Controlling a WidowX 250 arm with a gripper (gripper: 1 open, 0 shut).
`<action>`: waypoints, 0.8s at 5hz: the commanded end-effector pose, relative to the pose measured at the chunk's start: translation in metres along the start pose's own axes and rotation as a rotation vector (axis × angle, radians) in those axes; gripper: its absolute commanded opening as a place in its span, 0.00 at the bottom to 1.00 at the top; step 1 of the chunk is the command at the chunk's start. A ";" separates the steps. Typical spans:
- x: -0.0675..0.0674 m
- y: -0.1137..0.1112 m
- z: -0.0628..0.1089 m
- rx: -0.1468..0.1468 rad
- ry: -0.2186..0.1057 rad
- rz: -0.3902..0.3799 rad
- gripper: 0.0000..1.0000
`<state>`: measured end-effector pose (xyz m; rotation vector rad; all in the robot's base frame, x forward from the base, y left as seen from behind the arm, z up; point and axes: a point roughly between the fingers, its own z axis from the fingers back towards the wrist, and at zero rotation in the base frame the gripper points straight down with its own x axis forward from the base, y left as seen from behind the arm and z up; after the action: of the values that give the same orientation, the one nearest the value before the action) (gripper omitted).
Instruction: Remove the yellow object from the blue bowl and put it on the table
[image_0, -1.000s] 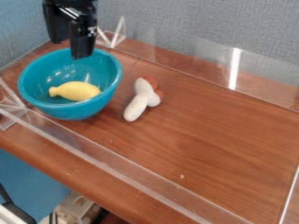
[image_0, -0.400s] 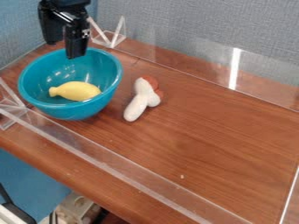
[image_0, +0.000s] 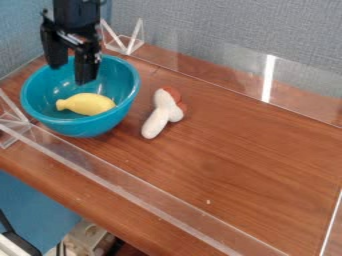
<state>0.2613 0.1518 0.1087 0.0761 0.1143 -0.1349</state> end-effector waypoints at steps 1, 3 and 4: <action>0.006 0.003 0.001 0.033 -0.048 -0.045 1.00; 0.015 -0.001 -0.010 0.019 -0.067 -0.146 1.00; 0.020 0.005 -0.028 0.008 -0.072 -0.149 1.00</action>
<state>0.2759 0.1521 0.0661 0.0474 0.0845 -0.2868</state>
